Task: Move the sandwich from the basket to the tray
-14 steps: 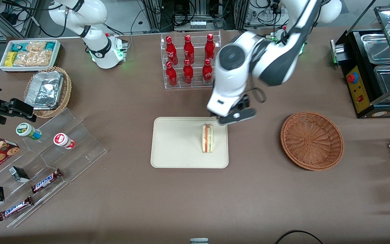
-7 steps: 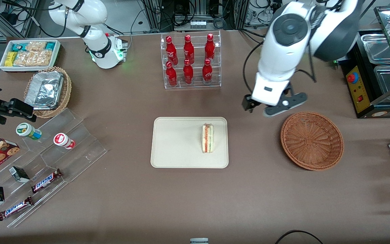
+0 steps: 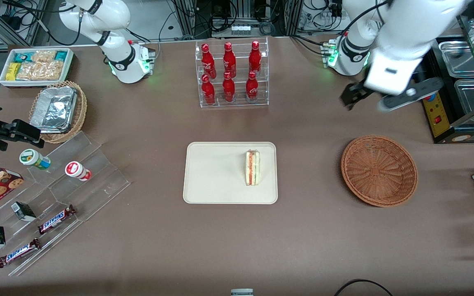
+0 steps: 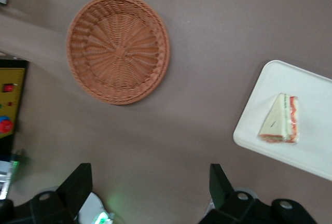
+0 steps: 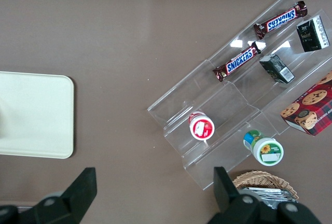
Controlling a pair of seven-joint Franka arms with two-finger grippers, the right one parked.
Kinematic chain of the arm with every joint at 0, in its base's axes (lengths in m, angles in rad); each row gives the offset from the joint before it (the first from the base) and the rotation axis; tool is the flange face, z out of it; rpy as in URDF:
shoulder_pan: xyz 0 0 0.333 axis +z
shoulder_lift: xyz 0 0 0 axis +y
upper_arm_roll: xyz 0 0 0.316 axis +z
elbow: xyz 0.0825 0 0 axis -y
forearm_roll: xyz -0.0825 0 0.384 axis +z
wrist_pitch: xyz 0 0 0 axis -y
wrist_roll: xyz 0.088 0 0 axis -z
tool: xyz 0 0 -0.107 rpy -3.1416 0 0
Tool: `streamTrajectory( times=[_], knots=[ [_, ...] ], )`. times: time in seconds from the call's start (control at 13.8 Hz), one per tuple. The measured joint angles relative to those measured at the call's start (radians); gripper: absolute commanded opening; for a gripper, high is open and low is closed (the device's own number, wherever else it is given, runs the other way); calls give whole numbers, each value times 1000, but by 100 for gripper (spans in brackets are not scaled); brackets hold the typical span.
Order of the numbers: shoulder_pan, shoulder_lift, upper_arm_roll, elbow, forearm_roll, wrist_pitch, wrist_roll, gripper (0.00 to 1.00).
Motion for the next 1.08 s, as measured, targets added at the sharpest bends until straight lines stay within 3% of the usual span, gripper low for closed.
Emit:
streamTrajectory(
  times=[0.29,0.65,0.79,0.94,1.08],
  knots=[
    [109,-63,8,-2,-7,-35,150,100],
    [262,-106,-2,-2,-85,-73,403,100],
    [342,-111,-48,-1,-140,-73,467,100],
    [437,-110,-145,3,-151,-72,485,100],
    [469,-109,-194,3,-151,-72,485,100]
  ],
)
